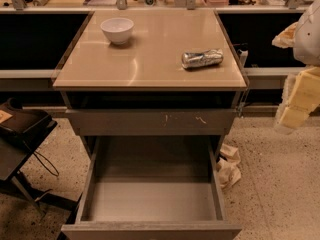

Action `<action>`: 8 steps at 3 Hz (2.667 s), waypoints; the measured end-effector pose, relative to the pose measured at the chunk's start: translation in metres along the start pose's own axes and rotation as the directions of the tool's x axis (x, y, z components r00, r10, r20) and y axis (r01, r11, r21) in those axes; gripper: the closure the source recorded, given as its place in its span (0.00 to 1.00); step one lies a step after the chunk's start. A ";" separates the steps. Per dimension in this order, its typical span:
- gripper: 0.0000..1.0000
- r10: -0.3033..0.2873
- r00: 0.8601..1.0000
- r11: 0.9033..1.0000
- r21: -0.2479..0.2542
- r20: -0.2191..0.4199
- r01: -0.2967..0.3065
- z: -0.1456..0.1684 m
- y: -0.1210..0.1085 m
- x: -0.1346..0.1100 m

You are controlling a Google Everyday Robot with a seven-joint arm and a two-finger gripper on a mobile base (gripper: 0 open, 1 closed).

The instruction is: Place redbull can into middle drawer

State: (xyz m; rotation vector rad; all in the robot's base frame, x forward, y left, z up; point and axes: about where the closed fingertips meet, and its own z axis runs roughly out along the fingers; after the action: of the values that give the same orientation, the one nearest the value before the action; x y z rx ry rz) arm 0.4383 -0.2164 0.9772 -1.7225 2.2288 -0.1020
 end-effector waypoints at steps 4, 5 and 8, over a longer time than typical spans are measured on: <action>0.00 -0.025 0.999 0.999 -0.038 0.026 0.026 0.006 -0.052 0.001; 0.00 -0.068 0.998 0.991 -0.115 0.009 0.068 0.054 -0.113 -0.017; 0.00 -0.074 0.993 0.992 -0.100 0.088 0.083 0.123 -0.196 -0.069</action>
Offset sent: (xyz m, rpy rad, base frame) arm 0.0343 0.0124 0.0342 0.0414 -0.0559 0.0079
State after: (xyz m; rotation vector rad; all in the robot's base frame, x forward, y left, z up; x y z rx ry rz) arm 0.6721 -0.1866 0.9242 -1.8333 2.1404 0.0678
